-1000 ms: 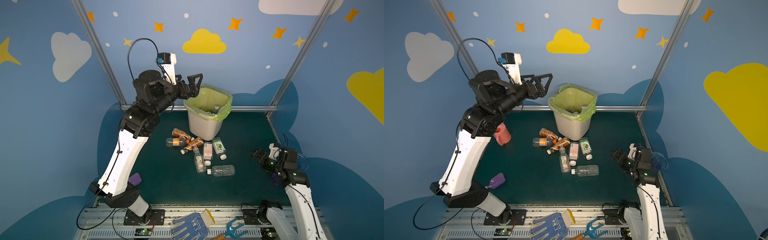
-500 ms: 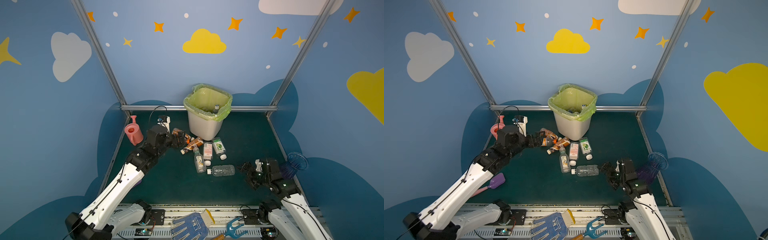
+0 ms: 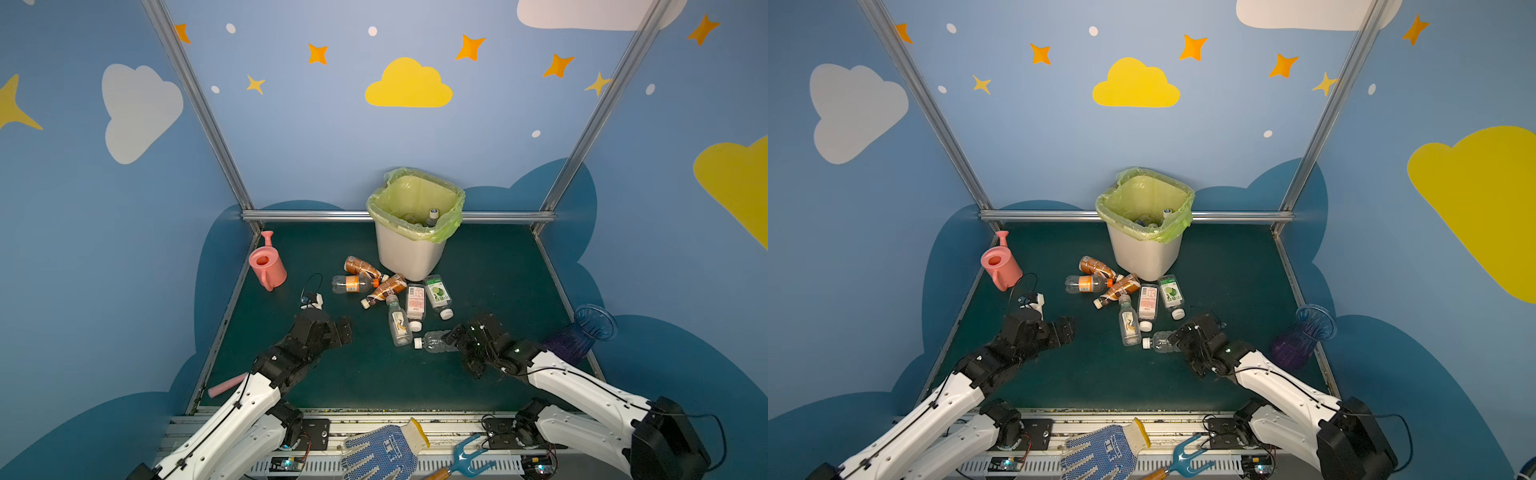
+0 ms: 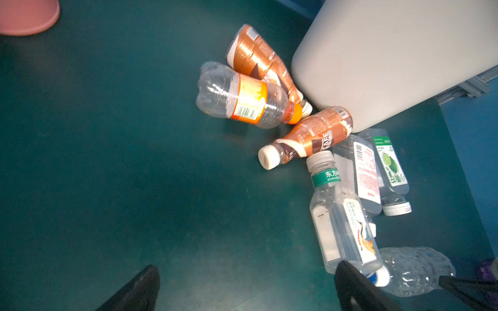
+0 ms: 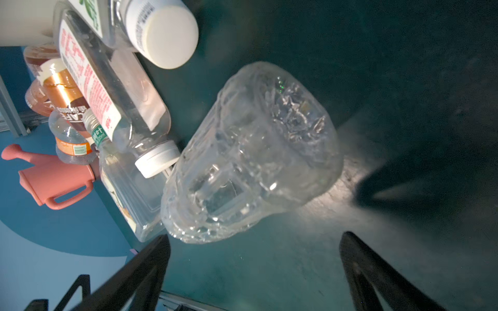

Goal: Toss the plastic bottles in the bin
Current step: 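Lower the left gripper back while the right gripper reaches for the ridged bottle, then grasp the ridged clear bottle with the right gripper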

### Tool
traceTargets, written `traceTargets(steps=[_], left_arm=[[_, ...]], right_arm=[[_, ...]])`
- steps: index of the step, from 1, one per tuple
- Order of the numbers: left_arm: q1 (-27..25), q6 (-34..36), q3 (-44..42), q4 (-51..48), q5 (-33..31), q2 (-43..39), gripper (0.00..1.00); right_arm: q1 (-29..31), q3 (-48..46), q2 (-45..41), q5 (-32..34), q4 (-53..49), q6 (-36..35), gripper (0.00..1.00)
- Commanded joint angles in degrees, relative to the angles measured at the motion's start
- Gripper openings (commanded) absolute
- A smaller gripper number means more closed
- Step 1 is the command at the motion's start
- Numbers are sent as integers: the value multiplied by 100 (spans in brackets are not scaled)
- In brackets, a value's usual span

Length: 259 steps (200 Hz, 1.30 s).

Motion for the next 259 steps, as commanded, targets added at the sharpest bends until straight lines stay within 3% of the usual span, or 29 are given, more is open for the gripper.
traceTargets(steps=[1,66,123,180,218,259], left_arm=[[5,-218,-200,-22,-154,-350,100],[6,-364,-710,17,2,-713,100],[7,-369,-786,53,21,-649,100],[20,-347,-853,104,21,-643,100],[20,-455,-919,198,63,-509,100],[21,-611,-936,241,161,-319,100]], right_arm=[[70,276,310,374,290,315,98],[43,762,1289,821,-225,734,98],[-124,842,1770,842,-196,733,84],[-294,684,1653,939,-291,415,63],[-366,588,1464,953,-292,183,61],[-614,403,1311,771,-146,-88,53]])
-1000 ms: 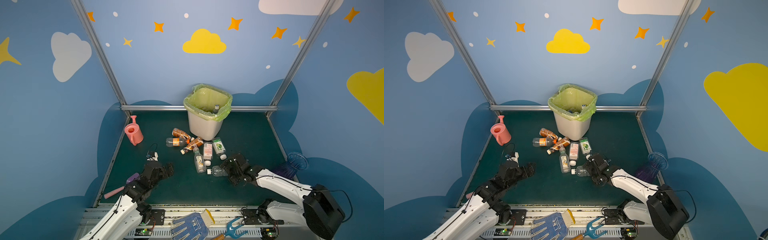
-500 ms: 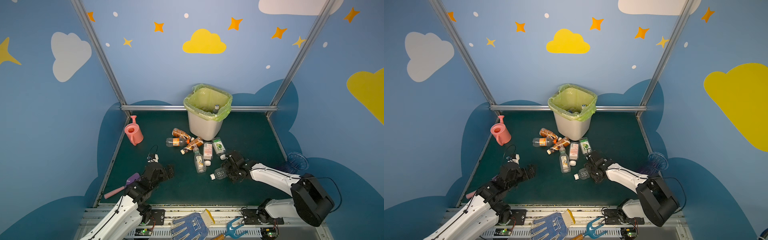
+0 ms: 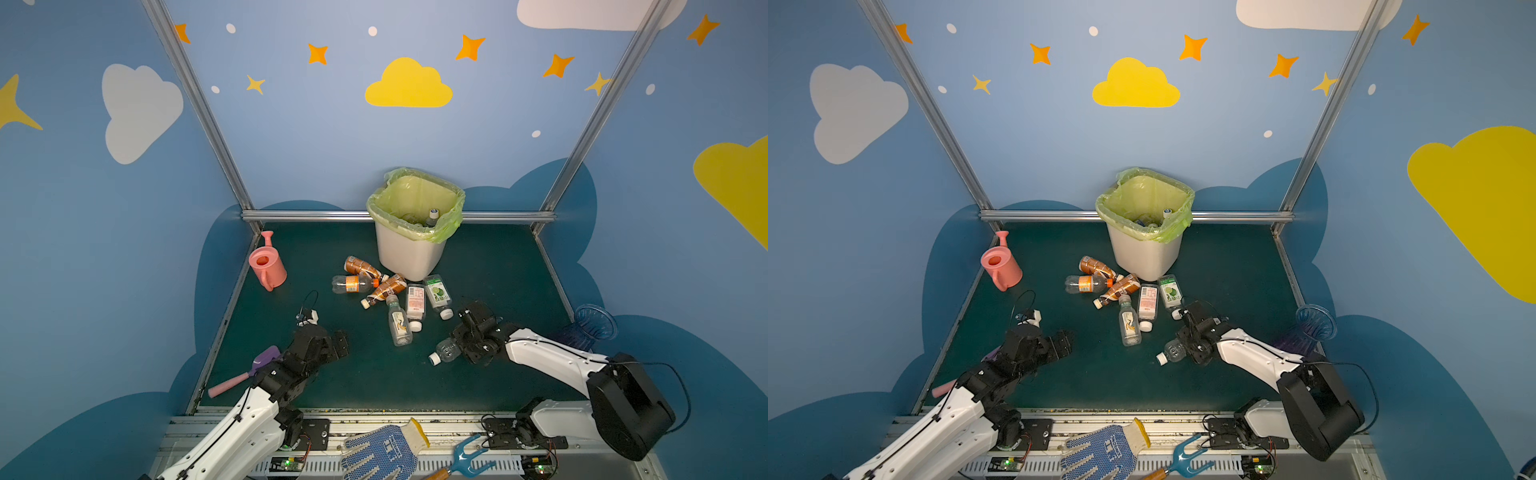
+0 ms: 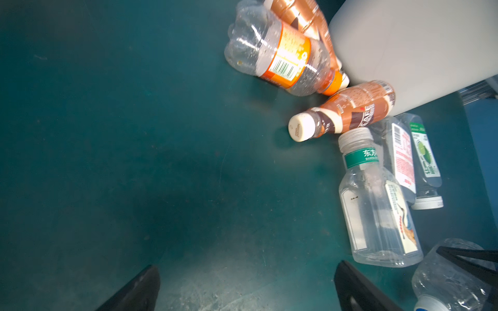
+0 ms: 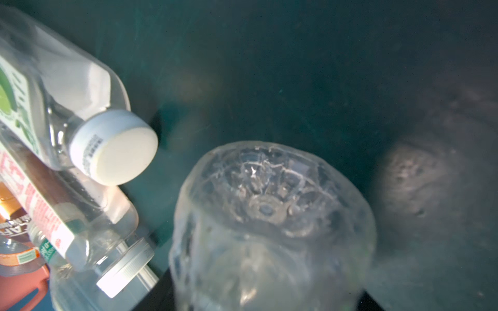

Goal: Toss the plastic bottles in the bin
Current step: 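Grasp the ridged clear bottle with the right gripper, then lift the ridged bottle with the right gripper up over the bin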

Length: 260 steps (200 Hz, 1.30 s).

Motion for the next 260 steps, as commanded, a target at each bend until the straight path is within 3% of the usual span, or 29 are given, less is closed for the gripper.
traceTargets(steps=[1,131,214,260], left_arm=[[12,-133,-71,97,83,49,100],[17,-81,-107,260,-56,190,100],[20,-96,-111,735,-45,718,100],[18,-118,27,973,147,1285,100]], right_arm=[[-150,-146,-100,-33,-112,-302,53],[-775,431,-1512,-39,-447,-1738,43],[-1741,2699,-1250,-749,-1386,-3566,43],[-2112,5466,-766,-476,-2044,-4924,45]])
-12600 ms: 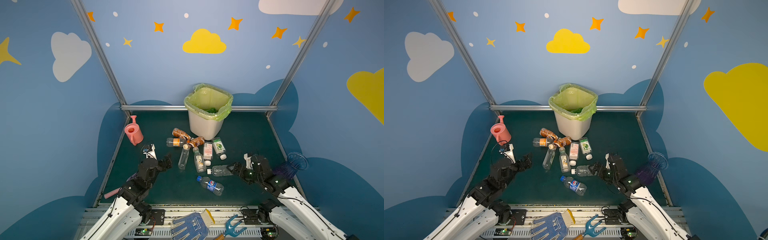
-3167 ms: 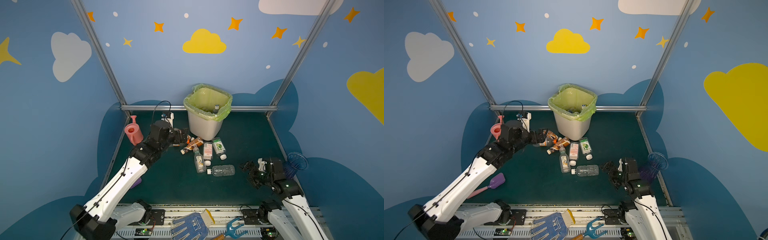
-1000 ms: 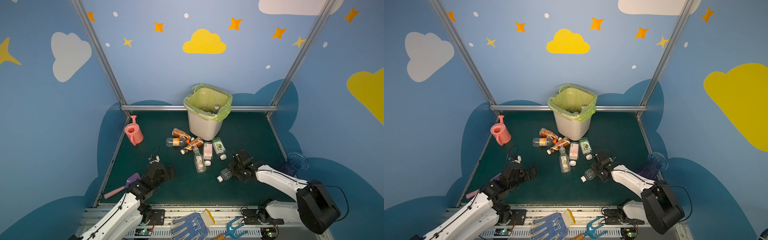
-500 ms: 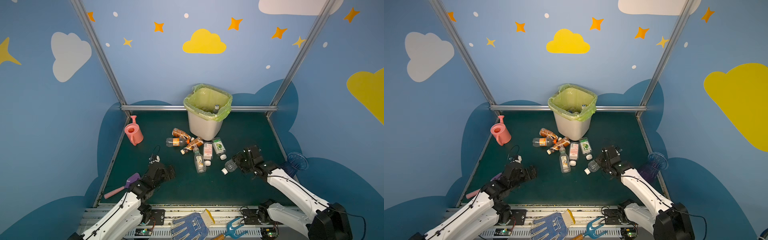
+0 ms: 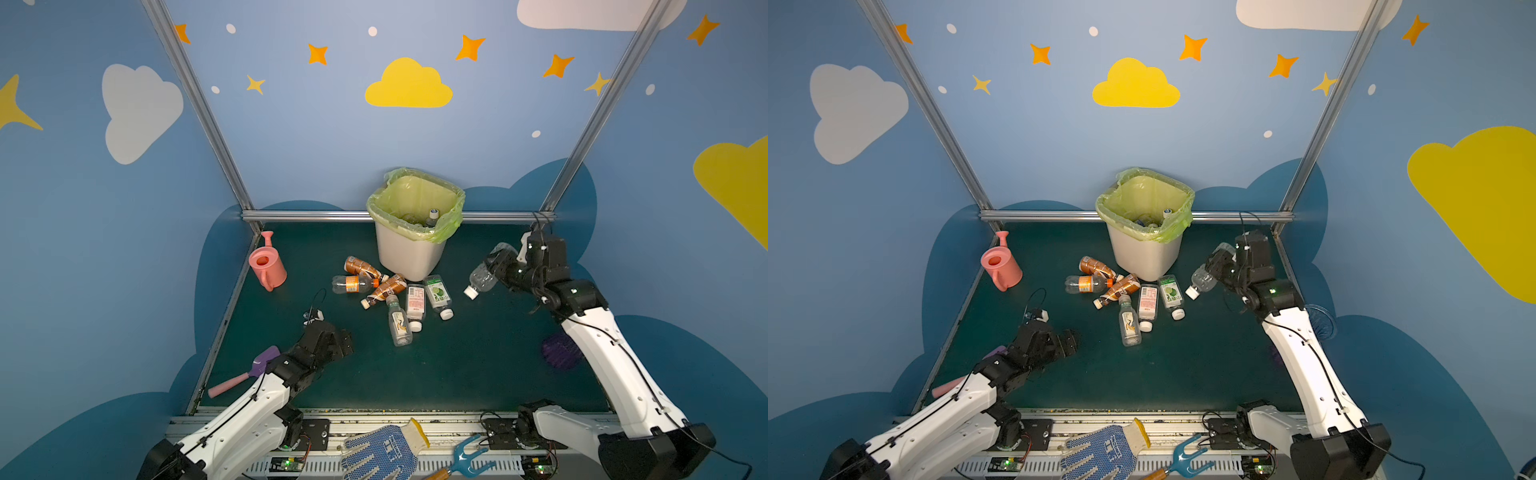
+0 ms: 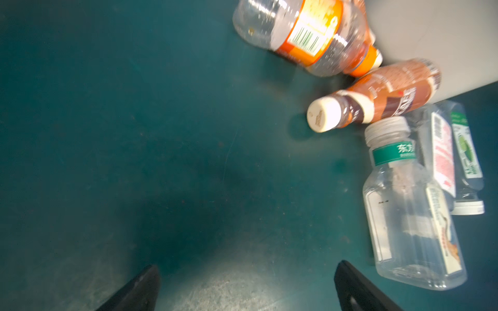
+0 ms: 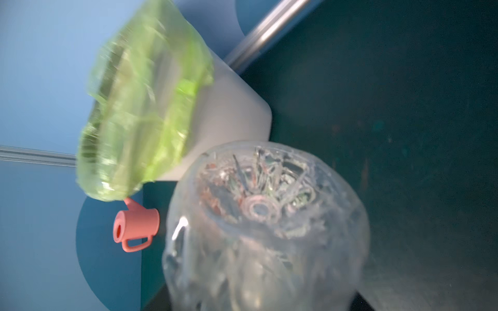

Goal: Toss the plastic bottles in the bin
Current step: 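Lift the ridged bottle with the right gripper up over the bin, then open the right gripper over the bin to drop the ridged bottle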

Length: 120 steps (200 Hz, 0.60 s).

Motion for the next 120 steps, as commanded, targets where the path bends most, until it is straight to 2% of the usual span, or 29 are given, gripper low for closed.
traceTargets(steps=[1,26,44,68,86,101,107,120], left_arm=[[15,-22,140,213,96,205,100],[24,-47,153,378,190,437,100],[5,-52,175,503,234,581,100],[9,-17,357,504,358,800,100],[6,0,546,462,512,991,100],[-31,-2,664,501,603,1162,100],[-49,-2,717,497,626,1228,100],[-93,12,841,397,658,1324,100]], right_arm=[[-124,1364,46,201,-352,-1009,45],[-151,2846,243,508,-213,-1395,48],[-147,3108,301,525,571,-1291,50],[-8,3198,994,-12,1398,-934,51],[286,3675,2204,-652,1449,-815,55],[507,4981,3530,-1227,681,-1066,60],[605,5786,4097,-1319,106,-1317,66],[709,7686,5158,-1079,-1129,-1596,82]])
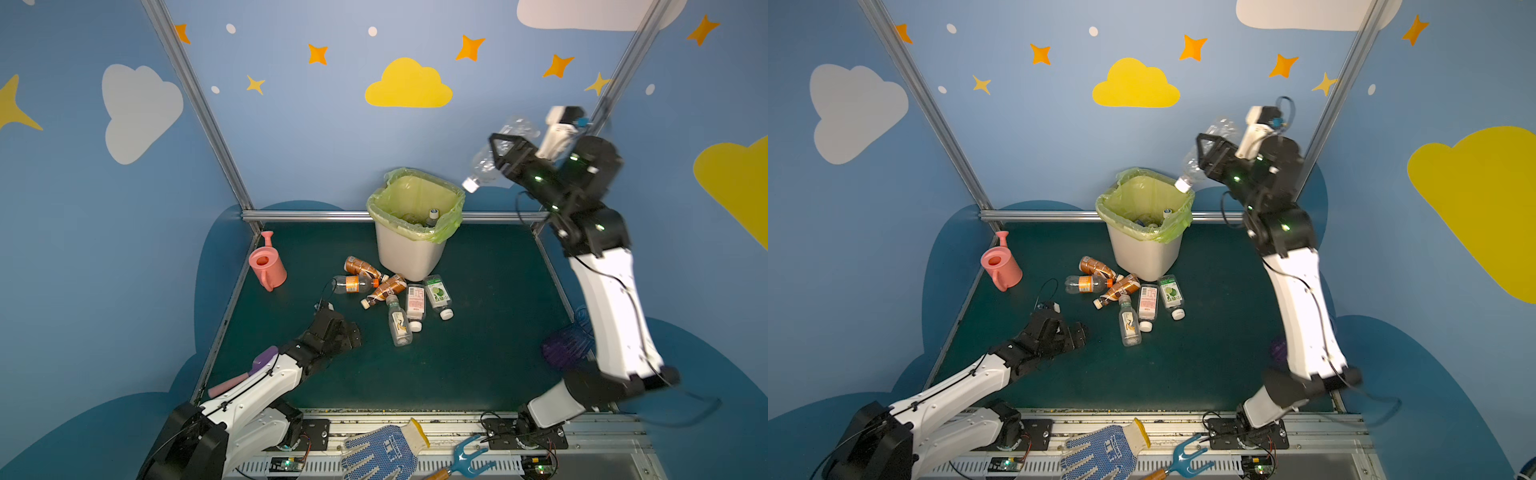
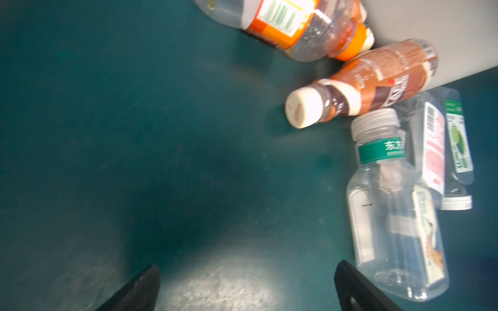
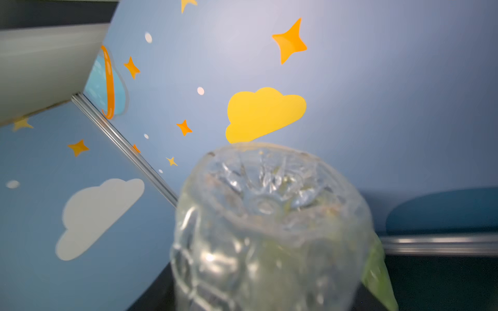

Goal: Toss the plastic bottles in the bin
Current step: 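Open the right gripper over the bin to drop the ridged bottle, then lower the right gripper back while the left gripper reaches into the pile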

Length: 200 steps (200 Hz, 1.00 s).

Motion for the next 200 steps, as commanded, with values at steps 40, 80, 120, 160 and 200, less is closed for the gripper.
traceTargets(steps=[40,80,120,160,200], left_arm=[[-205,67,315,-136,89,-56,100],[-364,71,391,-150,52,-151,100],[-748,80,673,-114,-16,185,100],[-1104,47,1242,-264,-103,795,100],[-1643,96,2361,-1128,-729,1819,100]], right_arm=[[136,2358,1339,165,-2049,-475,98],[71,-760,-646,430,-334,-390,98],[-29,-2308,-1458,420,-35,-455,98],[-375,-4426,-2455,400,440,-357,98],[-755,-6415,-3373,544,495,-186,98]])
